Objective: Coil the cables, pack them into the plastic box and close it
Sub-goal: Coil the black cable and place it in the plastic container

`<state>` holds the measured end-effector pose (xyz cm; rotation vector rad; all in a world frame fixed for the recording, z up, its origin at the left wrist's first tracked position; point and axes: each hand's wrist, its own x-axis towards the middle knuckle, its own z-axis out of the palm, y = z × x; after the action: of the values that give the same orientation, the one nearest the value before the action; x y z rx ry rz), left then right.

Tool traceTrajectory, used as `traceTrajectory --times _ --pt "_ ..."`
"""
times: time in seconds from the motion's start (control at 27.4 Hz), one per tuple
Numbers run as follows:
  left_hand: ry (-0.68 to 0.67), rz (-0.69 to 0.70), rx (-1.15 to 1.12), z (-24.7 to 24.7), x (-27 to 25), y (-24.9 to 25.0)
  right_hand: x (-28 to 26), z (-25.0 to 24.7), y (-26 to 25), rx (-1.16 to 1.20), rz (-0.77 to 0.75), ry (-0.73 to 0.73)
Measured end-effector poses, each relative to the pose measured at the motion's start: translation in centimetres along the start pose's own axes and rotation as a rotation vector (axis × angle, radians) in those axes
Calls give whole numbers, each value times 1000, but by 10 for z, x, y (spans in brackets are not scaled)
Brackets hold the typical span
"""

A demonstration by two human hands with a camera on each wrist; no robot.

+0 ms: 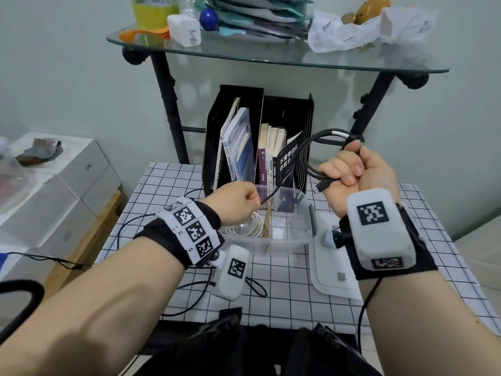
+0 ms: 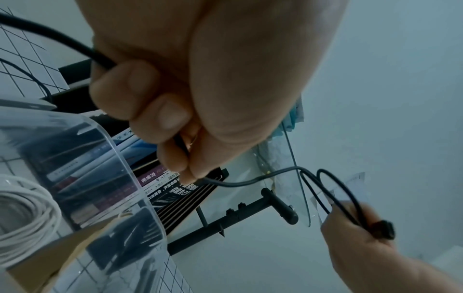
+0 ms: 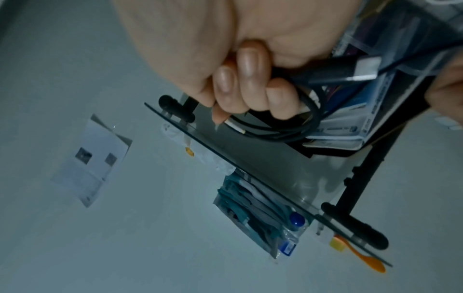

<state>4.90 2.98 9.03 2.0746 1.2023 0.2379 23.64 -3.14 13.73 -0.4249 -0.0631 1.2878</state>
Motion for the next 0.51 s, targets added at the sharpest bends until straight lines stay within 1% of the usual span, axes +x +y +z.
traceTrajectory --times 0.07,0.22,0.36,0.51 --pt "-39 4 -11 1 -2 3 0 1 0 51 -26 13" --pt "-152 33 -129 -1 -6 12 4 4 -1 100 -119 69" --pt "-241 101 -164 -4 -12 24 7 7 -1 58 -178 96" --pt "-246 157 -241 -6 -17 34 12 2 4 -57 -280 125"
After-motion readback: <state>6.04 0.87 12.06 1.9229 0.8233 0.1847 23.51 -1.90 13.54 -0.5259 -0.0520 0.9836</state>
